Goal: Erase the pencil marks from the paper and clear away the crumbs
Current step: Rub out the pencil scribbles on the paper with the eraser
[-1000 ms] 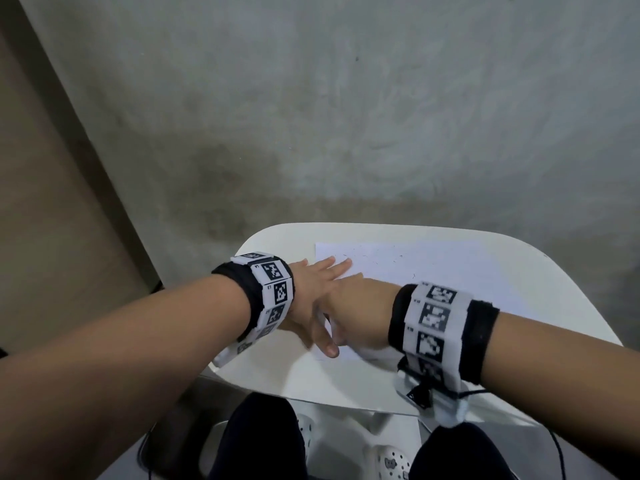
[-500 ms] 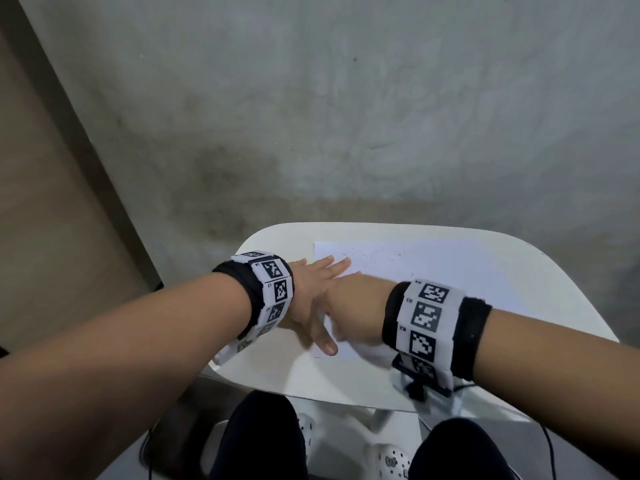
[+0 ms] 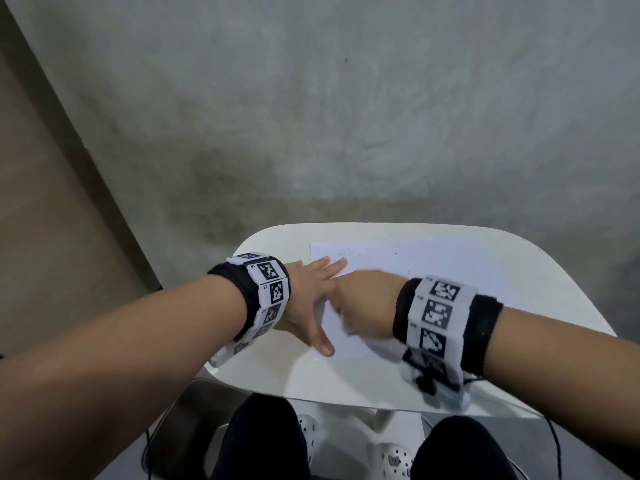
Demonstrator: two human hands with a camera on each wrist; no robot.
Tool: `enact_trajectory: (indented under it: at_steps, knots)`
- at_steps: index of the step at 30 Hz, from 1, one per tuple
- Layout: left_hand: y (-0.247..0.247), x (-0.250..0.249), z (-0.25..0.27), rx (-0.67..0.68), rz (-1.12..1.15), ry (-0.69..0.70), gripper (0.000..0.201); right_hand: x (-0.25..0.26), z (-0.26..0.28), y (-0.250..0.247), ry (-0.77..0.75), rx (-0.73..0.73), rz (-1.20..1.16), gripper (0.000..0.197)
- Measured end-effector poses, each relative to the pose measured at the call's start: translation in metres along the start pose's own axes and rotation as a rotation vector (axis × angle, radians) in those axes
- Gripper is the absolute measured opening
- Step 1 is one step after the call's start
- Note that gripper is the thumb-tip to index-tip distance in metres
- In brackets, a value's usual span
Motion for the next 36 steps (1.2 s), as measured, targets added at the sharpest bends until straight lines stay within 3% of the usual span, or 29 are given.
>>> enact_trajectory:
  at_steps: [2, 4, 6, 8, 10, 13, 15, 18, 22, 26, 29, 34, 36]
  knots:
    - [0.000, -0.001, -0.001, -0.005, -0.005, 0.001, 0.133, 0.008, 0.008, 0.004, -0.047, 0.036, -0.024, 0.012]
    - [0.001, 0.002, -0.003, -0.003, 0.002, 0.020, 0.134, -0.009, 0.000, -0.004, 0.035, 0.010, 0.011, 0.003]
    - [0.001, 0.003, -0.002, 0.001, 0.008, 0.033, 0.133, -0.014, 0.000, -0.012, 0.073, 0.001, 0.099, 0.020]
    - [0.001, 0.001, -0.002, 0.007, -0.007, 0.007, 0.132, 0.001, 0.005, -0.007, 0.006, 0.067, 0.115, 0.031]
    - [0.001, -0.001, -0.002, -0.006, -0.027, 0.007, 0.133, 0.006, 0.010, 0.000, -0.052, 0.097, 0.085, 0.028]
    - [0.003, 0.004, -0.004, 0.007, -0.012, 0.024, 0.134, -0.022, -0.002, -0.008, 0.089, 0.023, 0.095, 0.018]
    - [0.002, 0.004, -0.002, 0.004, -0.014, 0.013, 0.134, -0.015, 0.000, -0.007, 0.081, 0.024, 0.130, 0.012]
    - [0.001, 0.000, -0.003, -0.005, -0.048, 0.007, 0.132, 0.002, 0.007, 0.003, -0.042, 0.055, 0.081, 0.021]
    - [0.003, 0.003, -0.003, 0.010, -0.038, 0.011, 0.131, -0.029, 0.002, -0.006, 0.140, 0.009, 0.158, 0.022]
    - [0.003, 0.000, 0.000, -0.012, -0.041, 0.008, 0.129, -0.004, 0.011, 0.006, -0.012, 0.132, 0.208, 0.029]
    - [0.003, 0.003, -0.002, 0.001, -0.052, 0.011, 0.130, -0.032, 0.000, -0.005, 0.123, 0.054, 0.204, 0.022]
    - [0.005, 0.003, -0.004, -0.001, -0.046, 0.005, 0.131, -0.005, 0.010, 0.007, -0.026, 0.107, 0.215, 0.028]
    - [0.004, 0.005, -0.005, 0.014, -0.067, 0.010, 0.130, -0.026, 0.001, 0.000, 0.074, 0.056, 0.155, 0.026]
Point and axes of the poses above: each hand's wrist, its own z-axis away from the middle knuckle, its own y-axis out of the palm, x = y × z, the point moved 4 cm from there along -z, towards the middle knuckle, and after that the axes turned 5 degrees about -x, right-handed, at the moved point
